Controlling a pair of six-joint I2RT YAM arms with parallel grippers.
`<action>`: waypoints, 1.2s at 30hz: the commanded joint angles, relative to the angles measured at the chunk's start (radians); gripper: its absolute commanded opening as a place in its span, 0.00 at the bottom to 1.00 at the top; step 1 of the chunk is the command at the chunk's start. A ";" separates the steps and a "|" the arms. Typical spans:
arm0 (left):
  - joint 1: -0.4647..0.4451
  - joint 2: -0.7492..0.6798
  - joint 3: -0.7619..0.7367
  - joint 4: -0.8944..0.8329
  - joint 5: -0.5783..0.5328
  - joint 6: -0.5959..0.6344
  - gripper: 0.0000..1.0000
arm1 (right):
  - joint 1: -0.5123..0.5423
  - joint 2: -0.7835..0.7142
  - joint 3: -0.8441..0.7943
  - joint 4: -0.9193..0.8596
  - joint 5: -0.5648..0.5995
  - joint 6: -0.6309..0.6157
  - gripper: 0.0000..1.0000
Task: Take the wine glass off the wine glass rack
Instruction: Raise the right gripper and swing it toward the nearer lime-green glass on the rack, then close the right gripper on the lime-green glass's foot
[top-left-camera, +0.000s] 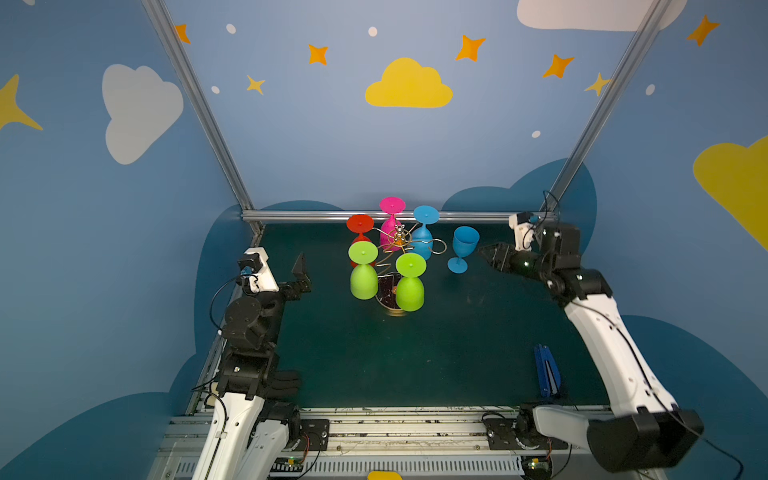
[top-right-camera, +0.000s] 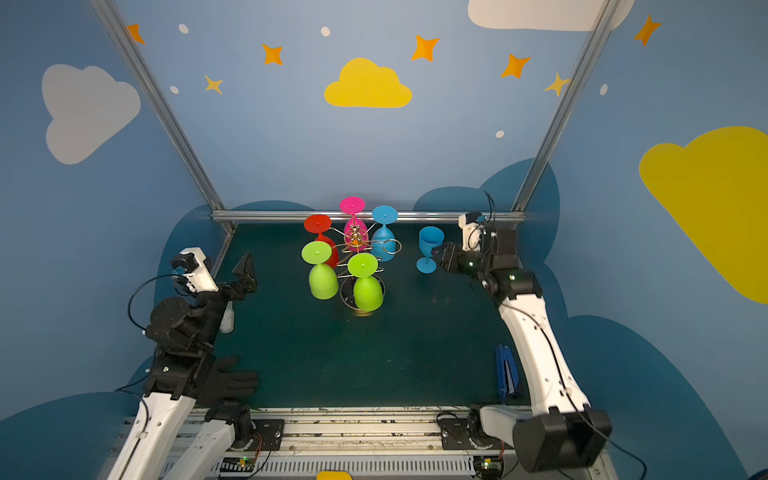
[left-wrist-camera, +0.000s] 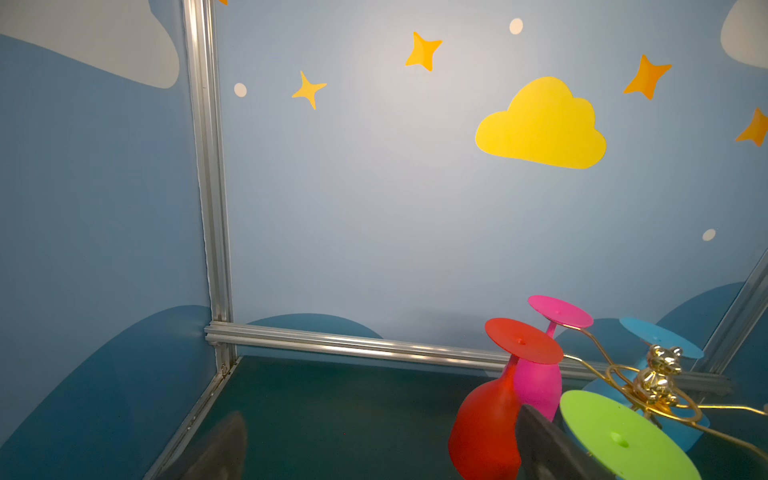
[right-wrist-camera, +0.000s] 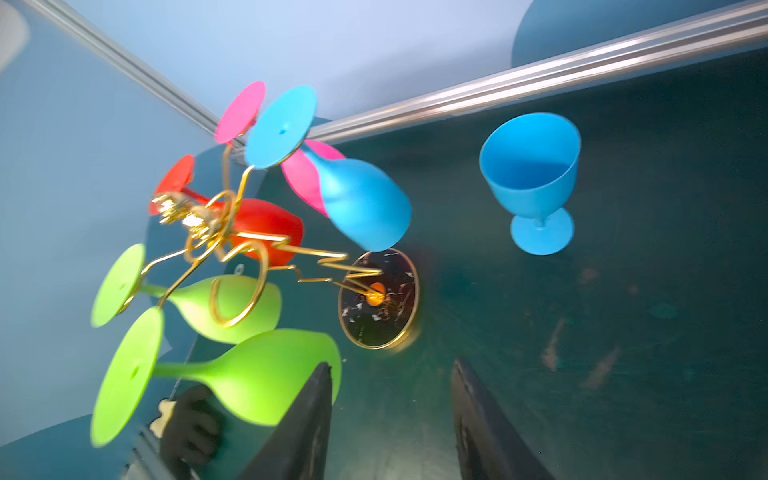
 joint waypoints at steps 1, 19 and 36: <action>0.010 0.017 -0.001 0.067 0.016 -0.066 0.99 | 0.015 -0.107 -0.094 0.181 -0.065 0.107 0.48; 0.092 0.048 -0.031 0.055 0.089 -0.195 0.99 | 0.329 -0.226 -0.294 0.351 -0.003 0.355 0.48; 0.178 0.025 -0.080 0.091 0.162 -0.316 0.99 | 0.437 -0.027 -0.166 0.466 0.015 0.394 0.48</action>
